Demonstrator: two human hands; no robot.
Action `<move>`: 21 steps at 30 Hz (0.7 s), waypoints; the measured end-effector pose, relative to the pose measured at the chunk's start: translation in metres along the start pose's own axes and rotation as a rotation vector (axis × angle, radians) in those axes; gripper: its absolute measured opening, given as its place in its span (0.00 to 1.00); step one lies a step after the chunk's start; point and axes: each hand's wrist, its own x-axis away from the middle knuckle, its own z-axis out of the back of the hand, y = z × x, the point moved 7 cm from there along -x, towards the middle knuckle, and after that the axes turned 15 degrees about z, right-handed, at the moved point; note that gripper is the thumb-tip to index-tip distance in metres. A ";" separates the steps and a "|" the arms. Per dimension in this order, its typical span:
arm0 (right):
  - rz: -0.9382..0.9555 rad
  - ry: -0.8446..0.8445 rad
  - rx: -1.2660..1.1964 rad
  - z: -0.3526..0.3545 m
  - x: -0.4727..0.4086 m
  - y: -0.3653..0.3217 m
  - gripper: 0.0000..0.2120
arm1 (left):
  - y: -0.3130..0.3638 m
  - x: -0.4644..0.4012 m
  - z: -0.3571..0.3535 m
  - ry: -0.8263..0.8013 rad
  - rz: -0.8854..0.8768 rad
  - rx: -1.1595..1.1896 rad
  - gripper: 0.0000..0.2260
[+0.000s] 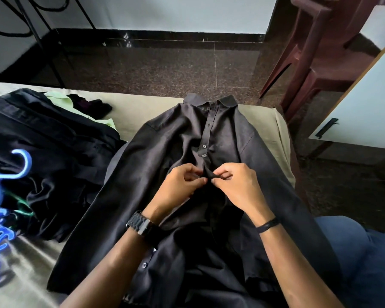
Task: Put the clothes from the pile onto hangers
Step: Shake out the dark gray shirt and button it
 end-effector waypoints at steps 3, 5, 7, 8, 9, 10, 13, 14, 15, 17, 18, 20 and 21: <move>-0.062 -0.004 -0.072 -0.001 0.002 0.006 0.07 | -0.004 0.006 -0.011 -0.208 0.161 0.392 0.07; -0.106 0.002 -0.173 -0.001 0.004 0.010 0.07 | -0.006 0.009 -0.012 -0.236 0.170 0.431 0.08; -0.124 0.004 -0.256 -0.001 0.007 0.011 0.10 | -0.005 0.013 -0.011 -0.210 0.136 0.406 0.06; -0.120 0.006 -0.264 0.000 0.008 0.010 0.10 | -0.004 0.014 -0.011 -0.190 0.123 0.401 0.05; -0.107 0.011 -0.254 0.001 0.009 0.008 0.08 | -0.003 0.016 -0.012 -0.163 0.112 0.398 0.04; -0.089 0.023 -0.228 0.002 0.010 0.006 0.07 | -0.002 0.017 -0.011 -0.123 0.101 0.384 0.04; -0.010 0.064 -0.145 0.004 0.012 -0.002 0.06 | 0.000 0.017 -0.007 0.020 0.057 0.296 0.04; 0.010 0.067 -0.126 0.004 0.013 -0.004 0.07 | 0.001 0.019 -0.006 0.068 0.034 0.242 0.04; 0.026 0.067 -0.104 0.005 0.013 -0.007 0.07 | 0.004 0.021 -0.004 0.130 -0.002 0.157 0.04; 0.072 0.094 -0.005 0.011 0.015 -0.013 0.07 | 0.014 0.029 0.002 0.332 -0.142 -0.149 0.05; 0.117 0.133 0.073 0.016 0.015 -0.018 0.07 | 0.020 0.033 0.003 0.434 -0.234 -0.308 0.05; 0.231 0.217 0.211 0.026 0.017 -0.030 0.08 | 0.026 0.039 0.000 0.523 -0.356 -0.456 0.05; 0.275 0.235 0.237 0.027 0.017 -0.035 0.08 | 0.026 0.039 -0.001 0.500 -0.364 -0.429 0.04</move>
